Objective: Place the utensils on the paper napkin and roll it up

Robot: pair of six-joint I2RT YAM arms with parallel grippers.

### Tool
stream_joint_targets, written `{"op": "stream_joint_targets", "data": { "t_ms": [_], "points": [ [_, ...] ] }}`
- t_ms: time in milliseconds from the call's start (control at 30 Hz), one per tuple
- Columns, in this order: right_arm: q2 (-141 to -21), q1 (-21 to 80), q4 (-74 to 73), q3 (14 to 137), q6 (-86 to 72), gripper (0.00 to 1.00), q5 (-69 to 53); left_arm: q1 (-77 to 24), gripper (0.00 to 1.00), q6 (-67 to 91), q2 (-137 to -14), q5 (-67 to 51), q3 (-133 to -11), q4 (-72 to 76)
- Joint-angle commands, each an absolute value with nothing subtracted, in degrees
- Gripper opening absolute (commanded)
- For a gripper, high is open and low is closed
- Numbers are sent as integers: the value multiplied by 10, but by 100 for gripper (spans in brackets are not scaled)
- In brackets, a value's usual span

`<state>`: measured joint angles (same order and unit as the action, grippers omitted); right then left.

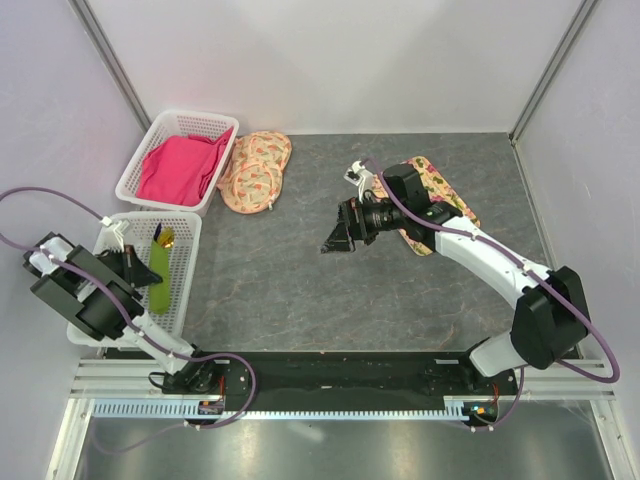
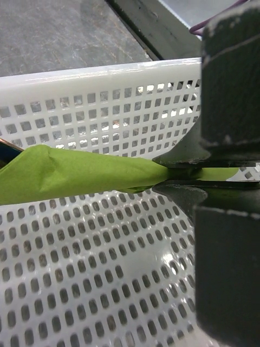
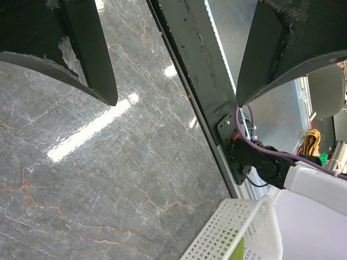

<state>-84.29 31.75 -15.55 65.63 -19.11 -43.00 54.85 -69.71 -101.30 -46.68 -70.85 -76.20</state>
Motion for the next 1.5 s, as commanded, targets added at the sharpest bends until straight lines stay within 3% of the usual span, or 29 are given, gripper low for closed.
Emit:
{"op": "stream_joint_targets", "data": {
  "t_ms": [0,400,767,1267,1467],
  "points": [
    [-851,317,-156,681,-177,98,-427,544,2,-689,-1035,-491,-698,-882],
    [-867,317,-157,685,-175,98,-426,544,2,-663,-1049,-449,-668,-875],
    [-875,317,-157,681,-175,98,-428,508,2,-528,-1035,-412,-635,-737],
    [-882,318,-157,686,-177,98,-428,497,2,-460,-1092,-392,-634,-671],
    [-880,317,-156,689,-178,98,-428,491,15,-430,-1078,-373,-630,-642]
  ]
}}
